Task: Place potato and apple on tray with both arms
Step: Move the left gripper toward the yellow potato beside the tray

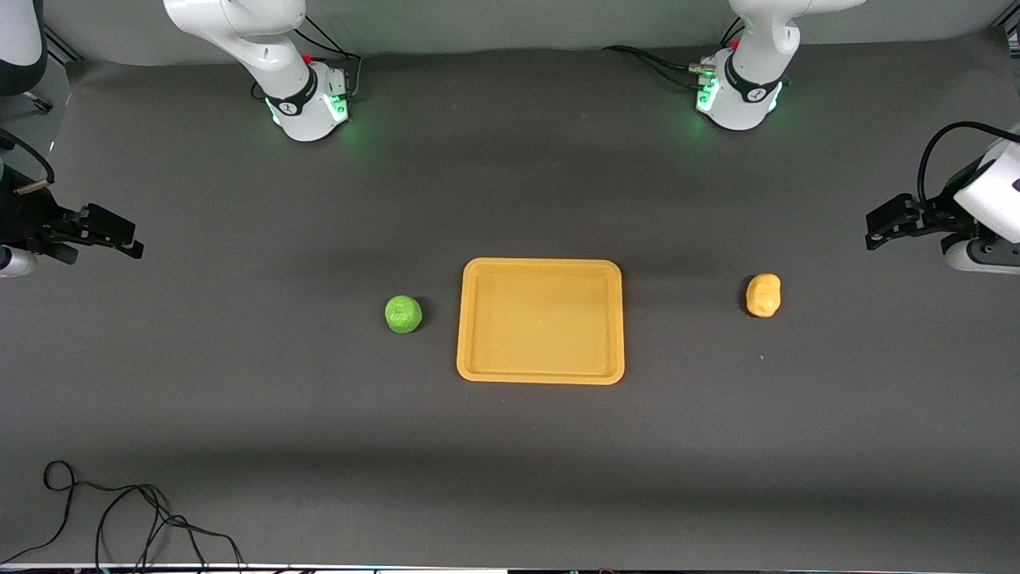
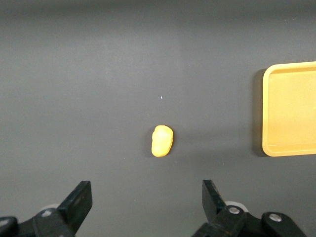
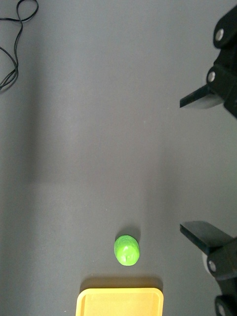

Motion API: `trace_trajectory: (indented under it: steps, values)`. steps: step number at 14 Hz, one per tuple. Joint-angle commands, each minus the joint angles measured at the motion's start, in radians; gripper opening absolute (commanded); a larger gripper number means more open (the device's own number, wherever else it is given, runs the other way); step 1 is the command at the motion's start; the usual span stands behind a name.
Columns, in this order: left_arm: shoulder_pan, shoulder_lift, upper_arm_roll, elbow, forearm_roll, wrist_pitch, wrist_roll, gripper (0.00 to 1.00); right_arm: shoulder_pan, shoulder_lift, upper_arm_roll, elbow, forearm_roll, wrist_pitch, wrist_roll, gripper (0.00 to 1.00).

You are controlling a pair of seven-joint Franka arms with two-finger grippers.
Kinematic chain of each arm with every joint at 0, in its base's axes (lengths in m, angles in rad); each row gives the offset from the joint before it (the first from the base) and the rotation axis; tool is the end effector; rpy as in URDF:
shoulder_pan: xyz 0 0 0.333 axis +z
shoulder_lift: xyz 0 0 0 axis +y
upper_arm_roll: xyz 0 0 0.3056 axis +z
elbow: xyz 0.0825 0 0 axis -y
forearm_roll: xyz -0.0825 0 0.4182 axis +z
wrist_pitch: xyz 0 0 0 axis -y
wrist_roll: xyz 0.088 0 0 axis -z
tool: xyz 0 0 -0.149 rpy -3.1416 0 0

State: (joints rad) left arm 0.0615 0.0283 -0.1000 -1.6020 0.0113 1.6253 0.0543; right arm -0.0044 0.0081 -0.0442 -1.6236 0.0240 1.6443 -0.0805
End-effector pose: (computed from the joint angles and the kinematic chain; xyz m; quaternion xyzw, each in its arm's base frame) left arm 0.6003 -0.0209 0.5443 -0.9989 0.0467 0.0025 0.0042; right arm 0.5968 -0.0255 0.5470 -0.9998 -0.0151 -0.0071 0.0114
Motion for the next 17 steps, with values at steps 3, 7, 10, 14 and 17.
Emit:
trace_trajectory:
  steps: [3,7,10,14,17]
  values:
    - [-0.005,0.002,0.0,-0.003,0.006,0.01,-0.014,0.99,0.011,0.001,-0.006,0.014,-0.013,-0.011,-0.015,1.0]
    - [0.001,0.032,0.002,-0.12,-0.005,0.14,-0.007,0.99,0.009,0.004,-0.006,0.027,-0.013,-0.011,-0.013,1.0]
    - [0.001,0.036,0.002,-0.248,-0.004,0.269,0.01,0.99,0.009,0.01,-0.008,0.028,-0.015,-0.011,-0.015,1.0]
    - [-0.006,0.143,0.0,-0.276,-0.004,0.274,0.01,0.98,0.011,0.009,-0.008,0.028,-0.016,-0.011,0.001,1.0]
    - [-0.043,0.264,0.0,-0.285,-0.008,0.368,0.006,0.99,0.011,0.009,-0.006,0.028,-0.016,-0.011,0.03,1.0]
